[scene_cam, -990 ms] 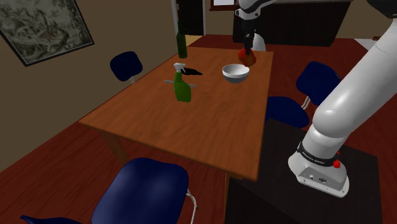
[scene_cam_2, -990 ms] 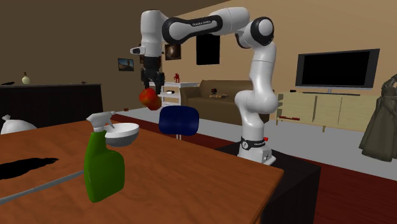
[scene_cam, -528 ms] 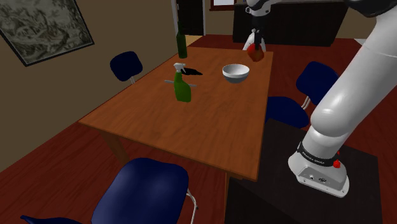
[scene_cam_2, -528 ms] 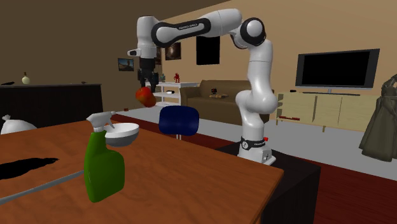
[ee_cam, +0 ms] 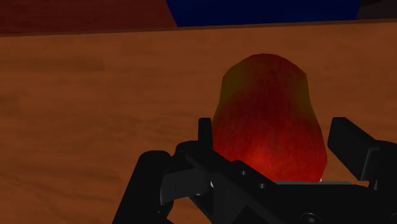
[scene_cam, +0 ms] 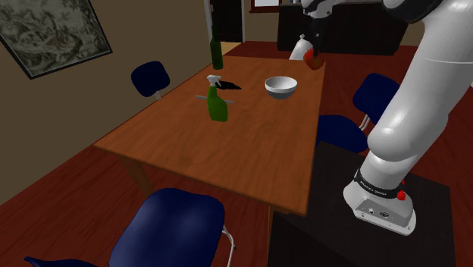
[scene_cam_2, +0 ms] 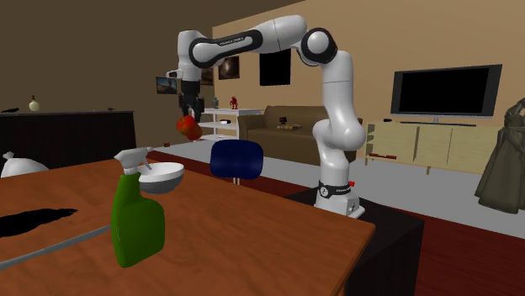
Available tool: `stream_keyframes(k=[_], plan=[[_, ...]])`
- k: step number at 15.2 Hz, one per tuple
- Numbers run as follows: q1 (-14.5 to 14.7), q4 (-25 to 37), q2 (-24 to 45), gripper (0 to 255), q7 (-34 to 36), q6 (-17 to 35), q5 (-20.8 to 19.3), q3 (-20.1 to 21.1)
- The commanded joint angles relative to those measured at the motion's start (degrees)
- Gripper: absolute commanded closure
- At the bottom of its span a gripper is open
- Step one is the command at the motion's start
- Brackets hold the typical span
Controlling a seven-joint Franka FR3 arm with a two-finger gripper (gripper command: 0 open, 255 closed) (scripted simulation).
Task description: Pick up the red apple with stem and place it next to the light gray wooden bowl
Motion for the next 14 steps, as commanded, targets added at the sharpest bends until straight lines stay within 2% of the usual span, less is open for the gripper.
stream_keyframes(k=[1,14], plan=[[-0.12,-1.12,0.22,255,-0.10,1.38,0.06,-0.10],[-0.36,-9.21,1.95,255,0.74,11.04,0.28,-0.21]])
